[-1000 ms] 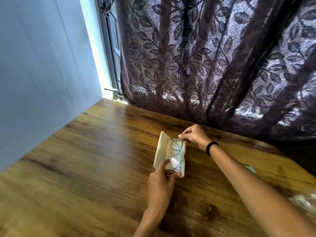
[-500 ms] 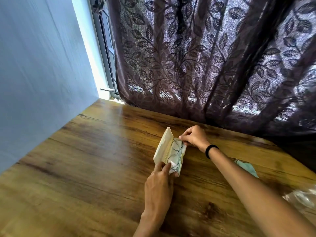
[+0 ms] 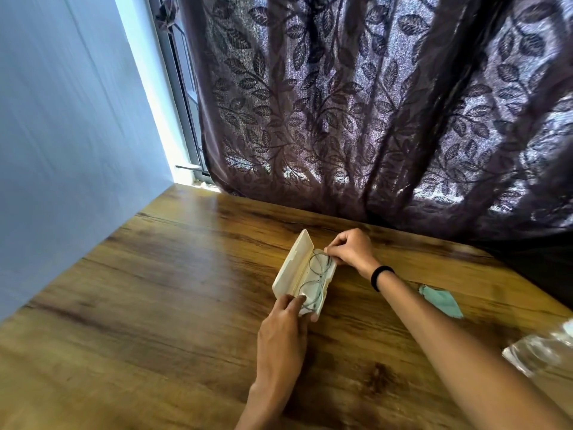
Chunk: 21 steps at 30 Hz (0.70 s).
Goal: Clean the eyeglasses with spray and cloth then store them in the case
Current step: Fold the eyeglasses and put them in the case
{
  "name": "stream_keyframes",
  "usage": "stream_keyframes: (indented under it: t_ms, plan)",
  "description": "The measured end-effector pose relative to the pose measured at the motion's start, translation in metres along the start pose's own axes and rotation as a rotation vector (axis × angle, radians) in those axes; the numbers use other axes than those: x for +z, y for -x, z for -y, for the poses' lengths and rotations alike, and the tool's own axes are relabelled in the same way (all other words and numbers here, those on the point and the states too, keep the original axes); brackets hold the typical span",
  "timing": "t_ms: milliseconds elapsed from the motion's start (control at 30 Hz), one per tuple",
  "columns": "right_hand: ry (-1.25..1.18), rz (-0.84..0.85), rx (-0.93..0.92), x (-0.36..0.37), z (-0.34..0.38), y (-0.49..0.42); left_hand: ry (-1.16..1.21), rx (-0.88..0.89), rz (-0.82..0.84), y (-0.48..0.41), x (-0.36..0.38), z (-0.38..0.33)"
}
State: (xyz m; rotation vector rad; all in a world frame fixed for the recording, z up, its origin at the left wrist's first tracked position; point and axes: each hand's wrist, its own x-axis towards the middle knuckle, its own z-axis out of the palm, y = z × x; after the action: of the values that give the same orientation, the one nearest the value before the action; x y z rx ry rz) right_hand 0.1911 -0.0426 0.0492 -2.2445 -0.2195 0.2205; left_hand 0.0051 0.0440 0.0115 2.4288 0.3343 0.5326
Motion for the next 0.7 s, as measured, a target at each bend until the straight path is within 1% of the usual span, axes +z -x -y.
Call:
stream_keyframes:
  t_ms: [200, 467, 700]
  plan:
    - [-0.011, -0.026, 0.028, -0.002, -0.004, 0.004, -0.010, 0.009, -0.016, -0.001, 0.000, 0.002]
    - [-0.056, 0.038, 0.075, -0.009, -0.004, 0.007, 0.011, 0.054, -0.036, -0.002, 0.001, 0.004]
    - [-0.032, 0.080, 0.081, -0.011, -0.002, 0.005, 0.045, 0.076, -0.023, -0.002, -0.001, 0.006]
